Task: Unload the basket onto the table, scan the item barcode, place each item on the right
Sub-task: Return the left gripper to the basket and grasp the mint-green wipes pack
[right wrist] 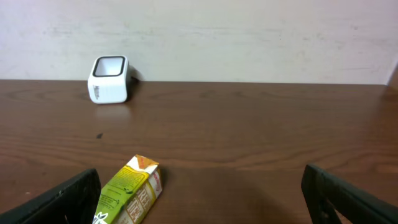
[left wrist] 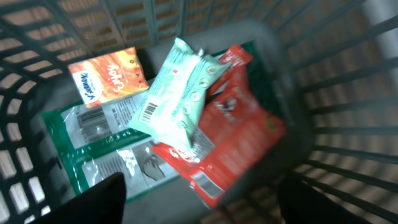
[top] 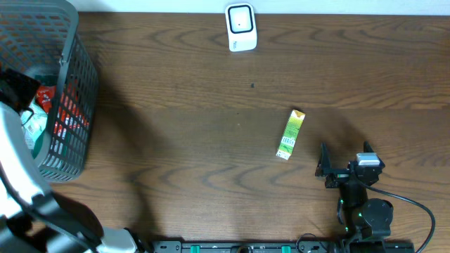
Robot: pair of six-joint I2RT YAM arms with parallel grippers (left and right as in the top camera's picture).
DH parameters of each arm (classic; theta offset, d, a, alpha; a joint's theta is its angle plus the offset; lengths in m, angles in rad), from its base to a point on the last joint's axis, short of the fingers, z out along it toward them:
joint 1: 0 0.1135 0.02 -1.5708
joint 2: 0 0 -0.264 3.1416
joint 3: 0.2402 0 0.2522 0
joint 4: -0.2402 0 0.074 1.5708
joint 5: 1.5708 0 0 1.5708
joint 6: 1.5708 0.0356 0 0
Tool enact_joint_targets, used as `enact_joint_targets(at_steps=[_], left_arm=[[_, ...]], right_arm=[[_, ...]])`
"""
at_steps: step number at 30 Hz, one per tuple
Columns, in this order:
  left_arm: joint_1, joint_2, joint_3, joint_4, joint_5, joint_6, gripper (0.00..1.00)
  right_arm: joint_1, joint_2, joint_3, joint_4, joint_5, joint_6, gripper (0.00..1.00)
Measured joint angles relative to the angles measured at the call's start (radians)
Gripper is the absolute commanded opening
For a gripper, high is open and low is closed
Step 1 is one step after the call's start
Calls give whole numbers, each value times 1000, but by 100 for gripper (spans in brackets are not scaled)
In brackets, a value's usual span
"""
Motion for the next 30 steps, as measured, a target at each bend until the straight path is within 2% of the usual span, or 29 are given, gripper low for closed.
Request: enact_joint_targets(at_steps=[6,12,22,27,30], left_arm=[[3,142,0,66,2,92,66],[3,217,0,119,2,156,66],[3,317,0,125,-21,177,65],[8,331,0,112,-33,185,60],[11,331,0,111,-44,184,54]], right_arm=[[0,0,0,0,0,0,99],[0,0,0,0,0,0,99],[0,0,0,0,0,0,99],[0,0,0,0,0,0,99],[0,0,0,0,0,0,99]])
